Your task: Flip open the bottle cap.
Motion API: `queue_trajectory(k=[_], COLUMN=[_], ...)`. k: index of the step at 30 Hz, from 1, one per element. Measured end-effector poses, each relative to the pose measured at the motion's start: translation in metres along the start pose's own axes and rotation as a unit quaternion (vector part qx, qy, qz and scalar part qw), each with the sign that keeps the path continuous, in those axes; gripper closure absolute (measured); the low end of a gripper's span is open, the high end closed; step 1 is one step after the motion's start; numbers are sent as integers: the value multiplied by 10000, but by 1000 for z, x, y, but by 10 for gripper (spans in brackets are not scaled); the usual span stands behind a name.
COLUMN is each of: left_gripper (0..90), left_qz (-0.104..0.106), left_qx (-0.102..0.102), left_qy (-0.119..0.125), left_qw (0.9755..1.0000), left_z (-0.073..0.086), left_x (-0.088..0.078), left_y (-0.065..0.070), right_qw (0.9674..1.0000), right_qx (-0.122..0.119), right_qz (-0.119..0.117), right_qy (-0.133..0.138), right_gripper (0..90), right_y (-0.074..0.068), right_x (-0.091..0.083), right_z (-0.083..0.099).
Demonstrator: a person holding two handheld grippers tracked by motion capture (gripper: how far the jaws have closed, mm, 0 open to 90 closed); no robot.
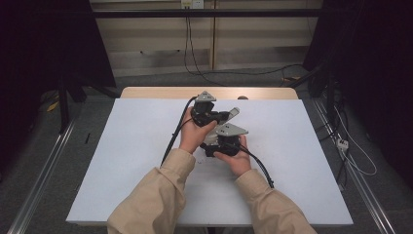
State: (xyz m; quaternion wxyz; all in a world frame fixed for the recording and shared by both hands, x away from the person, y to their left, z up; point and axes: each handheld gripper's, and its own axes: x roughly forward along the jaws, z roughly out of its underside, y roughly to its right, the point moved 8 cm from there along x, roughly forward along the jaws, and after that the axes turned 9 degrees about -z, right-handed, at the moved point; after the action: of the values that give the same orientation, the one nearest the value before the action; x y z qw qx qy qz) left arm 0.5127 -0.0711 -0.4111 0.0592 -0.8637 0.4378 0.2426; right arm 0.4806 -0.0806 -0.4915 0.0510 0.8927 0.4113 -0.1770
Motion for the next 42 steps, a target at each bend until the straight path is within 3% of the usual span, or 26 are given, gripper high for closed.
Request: queue_trajectory(k=[5, 11, 19, 24, 29, 42], left_gripper=[900, 866, 675, 571, 492, 352], left_qz=[-32, -81, -147, -172, -142, -164], left_qx=[26, -101, -159, -194, -227, -226], left_qy=[-59, 37, 81, 195, 102, 25], left_qw=[10000, 9999, 9997, 9995, 9996, 9996], left_z=[1, 2, 7, 12, 22, 53], left_x=[-4, -14, -34, -50, -65, -87], left_y=[-1, -7, -15, -18, -21, -24], right_qw=[10000, 10000, 9995, 9994, 9991, 9986], right_qx=[-18, 32, 256, 269, 255, 403], right_qz=[33, 57, 39, -32, -71, 20], right_qy=[-18, -6, -152, -208, -324, -335], right_gripper=[184, 156, 91, 78, 53, 73], right_y=[-1, 0, 0, -5, -9, -4], right_x=[1, 1, -3, -9, -14, -40], right_z=[0, 0, 3, 1, 1, 12])
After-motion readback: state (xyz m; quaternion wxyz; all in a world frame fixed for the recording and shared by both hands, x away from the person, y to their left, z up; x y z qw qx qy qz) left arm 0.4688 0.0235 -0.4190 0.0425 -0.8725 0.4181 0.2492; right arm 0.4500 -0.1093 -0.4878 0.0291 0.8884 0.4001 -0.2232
